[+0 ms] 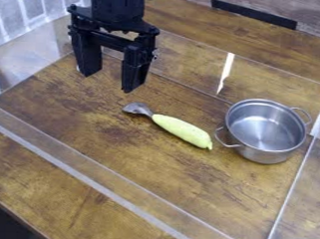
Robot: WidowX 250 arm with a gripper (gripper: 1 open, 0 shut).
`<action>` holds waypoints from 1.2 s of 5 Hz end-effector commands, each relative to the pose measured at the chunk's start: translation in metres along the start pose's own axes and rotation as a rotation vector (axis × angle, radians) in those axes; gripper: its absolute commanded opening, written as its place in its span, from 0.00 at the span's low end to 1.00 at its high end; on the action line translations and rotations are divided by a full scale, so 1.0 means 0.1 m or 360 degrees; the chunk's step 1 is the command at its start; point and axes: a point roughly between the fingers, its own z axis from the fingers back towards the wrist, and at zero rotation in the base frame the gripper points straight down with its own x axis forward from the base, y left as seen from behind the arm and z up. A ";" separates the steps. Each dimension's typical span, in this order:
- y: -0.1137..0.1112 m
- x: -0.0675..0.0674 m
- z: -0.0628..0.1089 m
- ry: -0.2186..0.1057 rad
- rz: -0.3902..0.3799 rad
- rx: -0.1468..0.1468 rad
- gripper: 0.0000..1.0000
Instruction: Remove the mushroom from the silver pot and put it on the table
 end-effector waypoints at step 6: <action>-0.42 0.76 -0.11 -0.0120 0.0990 -0.0142 1.00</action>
